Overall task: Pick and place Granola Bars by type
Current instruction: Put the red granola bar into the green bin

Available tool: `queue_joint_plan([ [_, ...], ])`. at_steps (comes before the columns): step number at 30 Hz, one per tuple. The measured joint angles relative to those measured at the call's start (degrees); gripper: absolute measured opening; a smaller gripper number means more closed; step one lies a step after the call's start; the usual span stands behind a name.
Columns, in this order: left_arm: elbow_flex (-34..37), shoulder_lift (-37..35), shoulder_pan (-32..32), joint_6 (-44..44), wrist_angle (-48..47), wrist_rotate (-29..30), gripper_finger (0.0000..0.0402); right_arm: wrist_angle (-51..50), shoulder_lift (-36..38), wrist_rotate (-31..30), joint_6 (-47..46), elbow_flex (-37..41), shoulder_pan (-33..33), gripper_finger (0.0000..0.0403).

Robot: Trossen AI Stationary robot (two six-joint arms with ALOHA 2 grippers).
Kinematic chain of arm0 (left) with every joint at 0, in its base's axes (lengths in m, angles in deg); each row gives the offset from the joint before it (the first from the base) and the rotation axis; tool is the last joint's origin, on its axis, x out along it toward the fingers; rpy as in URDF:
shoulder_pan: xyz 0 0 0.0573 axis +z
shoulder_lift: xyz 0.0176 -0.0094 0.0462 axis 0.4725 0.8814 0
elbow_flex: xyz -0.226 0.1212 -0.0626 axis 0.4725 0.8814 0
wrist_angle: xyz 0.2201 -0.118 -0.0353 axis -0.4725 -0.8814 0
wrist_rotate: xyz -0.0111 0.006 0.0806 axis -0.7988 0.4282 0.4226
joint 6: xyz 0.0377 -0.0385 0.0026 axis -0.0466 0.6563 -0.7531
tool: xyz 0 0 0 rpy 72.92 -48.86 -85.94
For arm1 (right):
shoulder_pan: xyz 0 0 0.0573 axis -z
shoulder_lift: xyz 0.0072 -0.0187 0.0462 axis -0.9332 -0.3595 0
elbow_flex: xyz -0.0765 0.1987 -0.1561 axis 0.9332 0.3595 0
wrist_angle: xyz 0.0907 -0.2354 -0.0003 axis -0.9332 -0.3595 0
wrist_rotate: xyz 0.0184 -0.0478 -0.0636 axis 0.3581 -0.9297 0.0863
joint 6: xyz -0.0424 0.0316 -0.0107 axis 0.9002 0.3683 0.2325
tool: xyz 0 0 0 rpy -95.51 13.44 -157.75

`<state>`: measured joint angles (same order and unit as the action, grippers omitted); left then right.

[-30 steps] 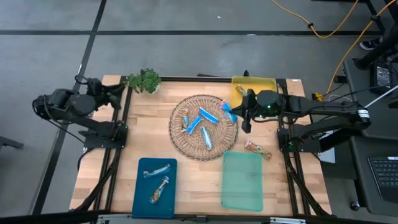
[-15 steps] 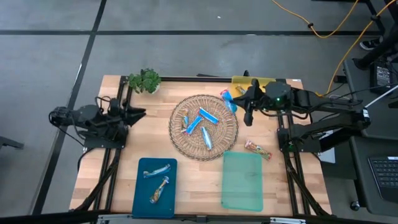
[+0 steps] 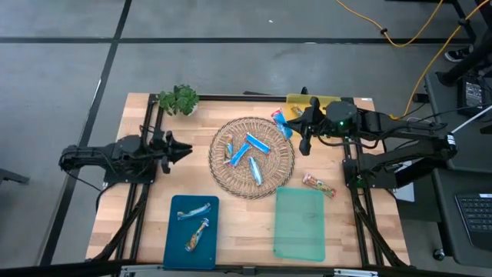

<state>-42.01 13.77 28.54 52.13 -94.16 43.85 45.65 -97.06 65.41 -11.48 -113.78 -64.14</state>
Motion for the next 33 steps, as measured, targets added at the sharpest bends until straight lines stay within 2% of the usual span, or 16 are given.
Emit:
queue_joint_plan([
  [4,3.04,0.33,2.15,1.07,0.46,-4.48,0.0092,0.01,-0.01,-0.02,1.27,0.0,-0.71,0.0012],
  [8,3.34,2.11,3.96,-1.31,1.28,-5.72,0.0083,-0.3,-0.02,0.04,1.4,0.0,-3.46,0.0012],
  [15,3.32,3.23,4.43,-17.22,0.73,-8.04,0.0064,-1.9,-0.11,-0.48,0.02,0.01,-10.82,0.0012],
  [18,3.32,4.24,4.43,-24.92,0.75,-7.85,0.0058,-2.01,-0.12,-3.3,-1.61,0.02,-13.74,0.0012],
  [22,3.32,6.17,4.43,-29.18,0.76,-7.61,0.0054,-2.06,-0.12,-7.53,-3.17,0.02,-17.16,0.0012],
  [33,3.34,6.94,4.33,-28.69,1.54,-8.24,0.0054,-6.08,-1.94,-10.32,-7.67,0.04,-24.28,0.0012],
])
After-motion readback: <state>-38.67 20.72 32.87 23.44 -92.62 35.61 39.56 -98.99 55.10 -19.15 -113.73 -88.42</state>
